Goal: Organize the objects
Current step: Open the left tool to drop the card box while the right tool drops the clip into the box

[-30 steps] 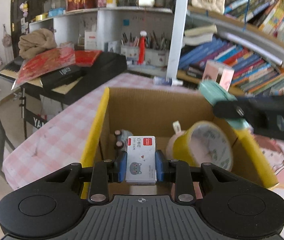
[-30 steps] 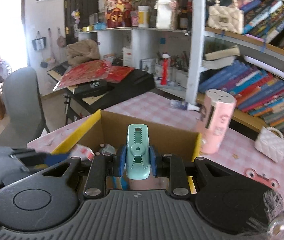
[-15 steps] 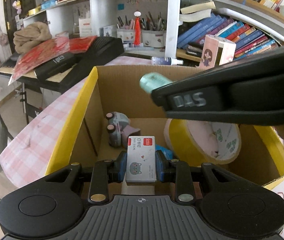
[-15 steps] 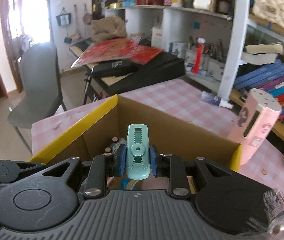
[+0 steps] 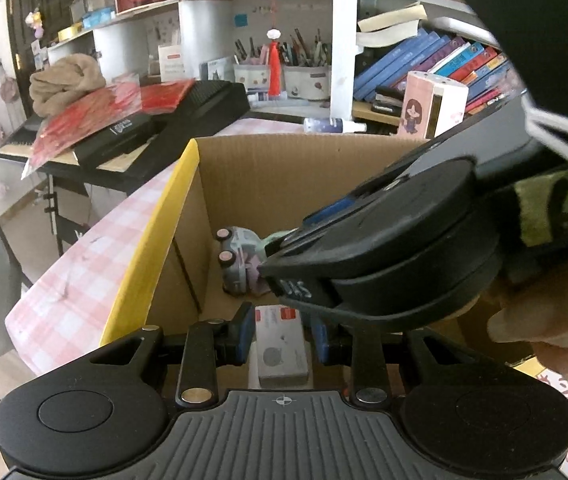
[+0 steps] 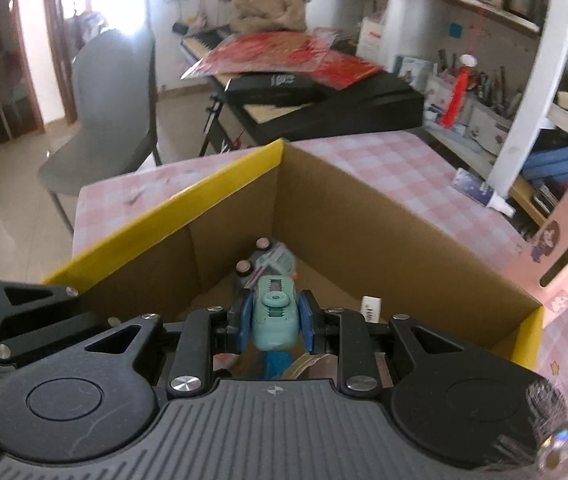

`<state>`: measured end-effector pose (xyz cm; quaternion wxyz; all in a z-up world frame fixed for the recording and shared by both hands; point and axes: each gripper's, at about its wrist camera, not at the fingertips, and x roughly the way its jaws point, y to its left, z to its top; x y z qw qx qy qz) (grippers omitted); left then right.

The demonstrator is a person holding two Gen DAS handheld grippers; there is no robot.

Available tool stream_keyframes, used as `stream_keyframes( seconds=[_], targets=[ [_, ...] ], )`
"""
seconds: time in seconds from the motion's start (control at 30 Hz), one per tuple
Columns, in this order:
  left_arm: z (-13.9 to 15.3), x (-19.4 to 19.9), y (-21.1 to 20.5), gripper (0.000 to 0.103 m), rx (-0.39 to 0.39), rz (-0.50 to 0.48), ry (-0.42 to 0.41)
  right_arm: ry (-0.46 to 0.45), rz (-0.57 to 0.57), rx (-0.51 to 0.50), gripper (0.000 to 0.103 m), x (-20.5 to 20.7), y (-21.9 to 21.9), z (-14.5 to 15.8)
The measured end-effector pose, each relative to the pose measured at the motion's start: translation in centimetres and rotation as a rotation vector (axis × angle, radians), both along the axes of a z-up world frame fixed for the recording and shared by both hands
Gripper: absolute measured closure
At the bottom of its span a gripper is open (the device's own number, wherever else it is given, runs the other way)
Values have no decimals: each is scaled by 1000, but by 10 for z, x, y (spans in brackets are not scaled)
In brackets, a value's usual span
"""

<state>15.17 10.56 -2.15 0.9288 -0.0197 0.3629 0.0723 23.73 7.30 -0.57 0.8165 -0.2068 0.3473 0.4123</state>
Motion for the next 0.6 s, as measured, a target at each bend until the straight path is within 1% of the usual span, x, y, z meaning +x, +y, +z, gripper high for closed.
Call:
stream_keyframes(
  seconds=[0.17, 0.27, 0.3, 0.33, 0.4, 0.43, 0.47, 0.5, 0.6],
  targets=[
    [2, -2, 0, 71, -6, -3, -11, 12, 17, -13, 80, -1, 3, -3],
    [5, -5, 2, 64, -16, -2, -27, 30, 27, -8, 80, -2, 2, -2],
    [6, -6, 3, 58, -16, -2, -34, 36, 25, -1, 80, -3, 1, -1],
    [7, -8, 3, 53, -17, -1, -44, 40, 20, 9, 79, -3, 0, 0],
    [11, -13, 3, 51, -22, -9, -72, 54, 14, 38, 77, -6, -5, 4],
    [13, -16, 2, 49, -20, -15, -82, 60, 8, 57, 70, -7, -8, 6],
    [16, -18, 2, 48, -19, -19, -93, 62, -1, 78, 68, -10, -12, 10],
    [18, -22, 1, 45, -19, -23, -106, 59, -9, 97, 68, -13, -16, 13],
    [25, -32, 1, 41, -20, -30, -143, 37, -46, 147, 67, -23, -31, 25]
  ],
)
